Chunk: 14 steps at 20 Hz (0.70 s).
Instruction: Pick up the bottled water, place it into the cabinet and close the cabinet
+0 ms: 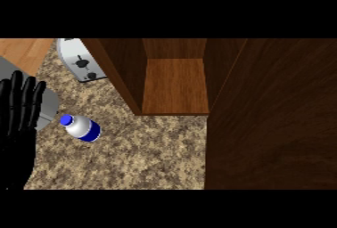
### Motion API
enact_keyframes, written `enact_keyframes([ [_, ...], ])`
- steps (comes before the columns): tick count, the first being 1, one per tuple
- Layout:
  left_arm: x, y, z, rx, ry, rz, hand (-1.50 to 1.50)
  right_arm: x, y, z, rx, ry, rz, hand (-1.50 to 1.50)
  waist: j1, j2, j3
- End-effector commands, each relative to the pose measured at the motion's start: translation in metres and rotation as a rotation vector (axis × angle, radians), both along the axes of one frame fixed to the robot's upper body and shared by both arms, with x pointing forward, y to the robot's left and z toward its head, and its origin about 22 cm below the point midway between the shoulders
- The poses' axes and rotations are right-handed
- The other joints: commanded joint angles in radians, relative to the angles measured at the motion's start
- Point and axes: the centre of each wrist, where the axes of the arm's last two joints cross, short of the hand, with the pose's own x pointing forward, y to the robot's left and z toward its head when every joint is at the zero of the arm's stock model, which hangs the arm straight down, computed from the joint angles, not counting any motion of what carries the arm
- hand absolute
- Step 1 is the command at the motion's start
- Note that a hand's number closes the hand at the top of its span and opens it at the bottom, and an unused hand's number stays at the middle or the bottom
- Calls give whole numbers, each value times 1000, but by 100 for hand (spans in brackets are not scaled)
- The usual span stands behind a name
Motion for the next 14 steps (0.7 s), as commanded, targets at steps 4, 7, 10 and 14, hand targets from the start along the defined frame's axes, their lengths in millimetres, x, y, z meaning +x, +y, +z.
enact_keyframes([
  [4,-10,41,-9,-56,8,85,-150,-20,9,1,-8,8,66,-150,6,-14,-15],
  [7,2,38,-27,-316,162,193,-150,-33,22,-3,46,103,303,-150,9,-15,-16],
  [10,-7,43,-8,-345,173,200,-150,-56,22,9,51,120,326,-150,1,-19,-15],
  [14,-34,72,22,-335,170,212,-150,-80,37,26,64,107,332,-150,6,-17,-15],
])
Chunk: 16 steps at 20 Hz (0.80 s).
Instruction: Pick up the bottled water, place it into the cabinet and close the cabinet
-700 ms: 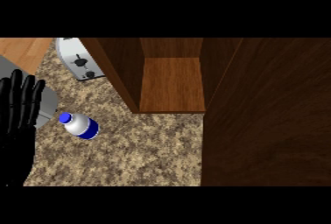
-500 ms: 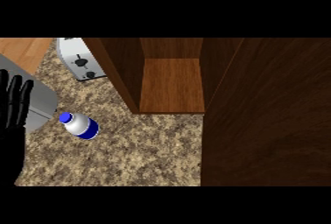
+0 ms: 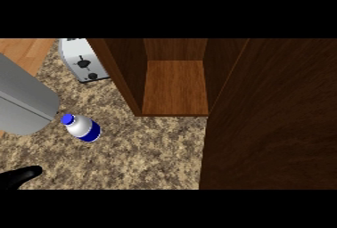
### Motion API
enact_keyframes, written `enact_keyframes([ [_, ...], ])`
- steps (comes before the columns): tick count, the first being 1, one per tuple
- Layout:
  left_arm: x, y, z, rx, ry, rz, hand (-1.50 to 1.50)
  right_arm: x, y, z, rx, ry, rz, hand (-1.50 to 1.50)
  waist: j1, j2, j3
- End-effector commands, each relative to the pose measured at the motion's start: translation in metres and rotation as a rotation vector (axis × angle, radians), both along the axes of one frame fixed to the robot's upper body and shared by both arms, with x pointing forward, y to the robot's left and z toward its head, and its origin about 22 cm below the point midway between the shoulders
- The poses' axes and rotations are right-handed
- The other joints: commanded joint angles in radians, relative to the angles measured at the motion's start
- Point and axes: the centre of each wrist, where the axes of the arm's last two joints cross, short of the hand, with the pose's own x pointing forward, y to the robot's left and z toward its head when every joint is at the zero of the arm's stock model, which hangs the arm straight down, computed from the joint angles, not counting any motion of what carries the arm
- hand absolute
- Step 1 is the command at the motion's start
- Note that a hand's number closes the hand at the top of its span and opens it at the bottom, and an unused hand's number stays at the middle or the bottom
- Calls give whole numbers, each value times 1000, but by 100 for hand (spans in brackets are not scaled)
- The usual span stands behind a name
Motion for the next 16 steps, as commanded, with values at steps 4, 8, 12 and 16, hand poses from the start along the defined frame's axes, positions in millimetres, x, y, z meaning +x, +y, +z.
enact_keyframes([
  [4,-37,0,39,-43,20,22,-150,-31,21,30,23,8,58,-150,3,1,-1],
  [8,-43,11,50,-38,26,28,-150,-28,29,21,23,11,41,-150,-1,2,0],
  [12,-61,7,41,-40,68,42,-150,-53,33,37,52,26,43,-150,-1,0,-1],
  [16,-61,5,62,-36,61,40,-150,-52,38,39,16,36,49,-150,-1,0,-1],
])
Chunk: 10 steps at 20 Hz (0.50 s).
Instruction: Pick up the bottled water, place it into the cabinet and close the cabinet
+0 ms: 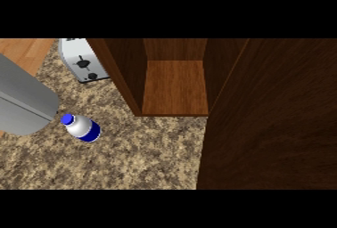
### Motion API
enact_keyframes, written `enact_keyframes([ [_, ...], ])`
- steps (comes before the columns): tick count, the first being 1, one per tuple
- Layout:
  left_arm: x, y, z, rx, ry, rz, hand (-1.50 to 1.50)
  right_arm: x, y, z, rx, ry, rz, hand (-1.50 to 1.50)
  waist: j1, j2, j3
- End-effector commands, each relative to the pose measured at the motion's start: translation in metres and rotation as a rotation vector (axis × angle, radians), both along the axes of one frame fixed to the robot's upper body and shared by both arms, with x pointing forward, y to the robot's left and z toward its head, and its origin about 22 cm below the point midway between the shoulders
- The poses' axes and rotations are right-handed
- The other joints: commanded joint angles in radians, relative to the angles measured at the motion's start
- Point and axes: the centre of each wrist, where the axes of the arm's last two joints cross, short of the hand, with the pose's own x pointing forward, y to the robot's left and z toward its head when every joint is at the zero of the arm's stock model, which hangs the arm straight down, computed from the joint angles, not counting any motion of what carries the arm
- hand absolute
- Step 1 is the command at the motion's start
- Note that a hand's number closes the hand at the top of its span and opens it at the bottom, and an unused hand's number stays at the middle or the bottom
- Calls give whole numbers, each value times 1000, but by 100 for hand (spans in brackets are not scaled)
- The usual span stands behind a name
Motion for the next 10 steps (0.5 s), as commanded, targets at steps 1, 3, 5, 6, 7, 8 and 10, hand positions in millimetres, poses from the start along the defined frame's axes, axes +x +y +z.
enact_keyframes([
  [1,-25,-9,24,-3,-41,-27,-150,-17,7,17,-31,-46,-45,-150,2,-2,0],
  [3,-20,-3,13,-4,-34,-15,-150,-9,1,6,-53,-45,-56,-150,1,0,0],
  [5,-29,-3,13,1,-19,-2,-150,-25,-6,20,-31,-45,-61,-150,2,-2,0],
  [6,-20,4,17,32,-13,-8,-150,-23,-2,21,-45,-40,-66,-150,0,-1,0],
  [7,-15,-2,11,24,5,10,-150,-20,16,14,-28,-31,-55,-150,-4,-1,0],
  [8,-18,2,7,30,15,1,-150,-23,3,23,-23,-45,-61,-150,-1,0,-1],
  [10,-12,4,7,35,18,10,-150,-19,-3,19,-55,-52,-68,-150,-2,0,0],
])
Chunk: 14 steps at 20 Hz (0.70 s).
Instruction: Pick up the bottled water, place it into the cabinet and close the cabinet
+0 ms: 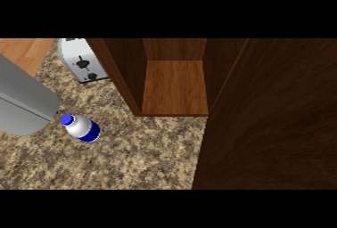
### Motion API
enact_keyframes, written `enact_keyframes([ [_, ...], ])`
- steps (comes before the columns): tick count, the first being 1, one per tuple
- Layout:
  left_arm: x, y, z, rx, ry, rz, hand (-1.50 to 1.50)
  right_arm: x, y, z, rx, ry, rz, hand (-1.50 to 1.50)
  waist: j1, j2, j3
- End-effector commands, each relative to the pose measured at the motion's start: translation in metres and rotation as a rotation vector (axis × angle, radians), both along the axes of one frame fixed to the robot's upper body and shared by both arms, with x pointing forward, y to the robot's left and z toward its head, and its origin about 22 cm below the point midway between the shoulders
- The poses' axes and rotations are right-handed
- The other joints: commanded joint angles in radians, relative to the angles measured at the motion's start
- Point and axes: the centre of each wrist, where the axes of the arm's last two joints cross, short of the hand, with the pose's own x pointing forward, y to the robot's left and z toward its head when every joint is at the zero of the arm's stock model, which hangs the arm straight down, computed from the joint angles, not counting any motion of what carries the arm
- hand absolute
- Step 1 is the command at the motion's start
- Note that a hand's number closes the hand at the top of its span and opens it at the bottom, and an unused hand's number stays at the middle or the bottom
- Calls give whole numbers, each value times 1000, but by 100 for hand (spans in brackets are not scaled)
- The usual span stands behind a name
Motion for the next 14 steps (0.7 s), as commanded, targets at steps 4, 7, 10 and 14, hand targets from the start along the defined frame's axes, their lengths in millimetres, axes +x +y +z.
enact_keyframes([
  [4,7,3,-2,23,-13,-23,-150,-10,-8,16,-73,-67,-83,-150,-3,2,0],
  [7,9,3,-12,32,16,-16,-150,-21,6,14,-66,-56,-72,-150,-11,0,0],
  [10,26,9,-21,57,23,-15,-150,-24,-3,20,-58,-70,-62,-150,-12,1,0],
  [14,39,14,-43,52,38,-19,-150,-15,3,12,-80,-74,-64,-150,-10,2,-1],
])
